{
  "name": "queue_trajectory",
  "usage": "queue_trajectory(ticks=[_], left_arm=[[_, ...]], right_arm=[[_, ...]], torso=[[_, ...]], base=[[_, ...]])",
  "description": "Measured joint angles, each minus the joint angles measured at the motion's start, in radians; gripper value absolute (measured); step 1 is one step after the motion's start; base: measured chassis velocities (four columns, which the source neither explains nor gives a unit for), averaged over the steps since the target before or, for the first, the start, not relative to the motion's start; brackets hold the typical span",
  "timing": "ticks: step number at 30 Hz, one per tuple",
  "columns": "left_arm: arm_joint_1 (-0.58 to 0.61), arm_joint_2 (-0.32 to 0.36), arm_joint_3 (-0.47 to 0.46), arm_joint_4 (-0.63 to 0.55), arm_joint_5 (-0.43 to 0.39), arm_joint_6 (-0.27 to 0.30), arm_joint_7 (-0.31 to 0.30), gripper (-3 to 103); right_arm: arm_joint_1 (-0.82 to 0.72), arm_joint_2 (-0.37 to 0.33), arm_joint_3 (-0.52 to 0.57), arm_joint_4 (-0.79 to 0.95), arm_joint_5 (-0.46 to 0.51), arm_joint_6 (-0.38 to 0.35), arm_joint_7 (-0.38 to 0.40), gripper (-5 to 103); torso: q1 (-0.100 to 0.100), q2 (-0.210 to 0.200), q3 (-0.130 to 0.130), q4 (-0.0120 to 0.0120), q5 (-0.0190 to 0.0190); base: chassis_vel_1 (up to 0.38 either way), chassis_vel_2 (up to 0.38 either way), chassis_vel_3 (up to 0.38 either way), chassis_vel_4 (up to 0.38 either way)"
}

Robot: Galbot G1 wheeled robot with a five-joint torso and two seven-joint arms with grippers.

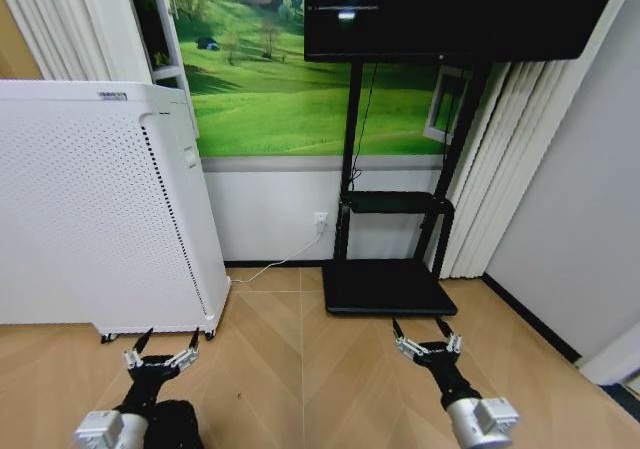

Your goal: Pick up the trash bin and place the garbage on the floor into it.

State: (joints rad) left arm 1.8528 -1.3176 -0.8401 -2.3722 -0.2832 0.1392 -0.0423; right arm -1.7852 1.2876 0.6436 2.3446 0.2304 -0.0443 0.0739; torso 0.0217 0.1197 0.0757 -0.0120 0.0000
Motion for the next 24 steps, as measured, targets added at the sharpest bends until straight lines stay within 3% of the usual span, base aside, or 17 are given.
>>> queue_trajectory(ticks=[19,24], left_arm=[[0.001,0.0,-0.002,0.0,-0.001,0.001,0.0,100],[0.001,0.0,-0.003,0.0,-0.001,0.001,0.0,100]], right_arm=[[0.001,-0.001,0.001,-0.002,0.003,0.001,0.001,100],[0.001,-0.001,0.001,-0.002,0.003,0.001,0.001,100]], torso=[[0.0,0.001,0.001,0.0,0.0],[0.003,0.018,0.015,0.0,0.0]], base=[[0.0,0.0,0.0,0.0],[0.0,0.0,0.0,0.0]])
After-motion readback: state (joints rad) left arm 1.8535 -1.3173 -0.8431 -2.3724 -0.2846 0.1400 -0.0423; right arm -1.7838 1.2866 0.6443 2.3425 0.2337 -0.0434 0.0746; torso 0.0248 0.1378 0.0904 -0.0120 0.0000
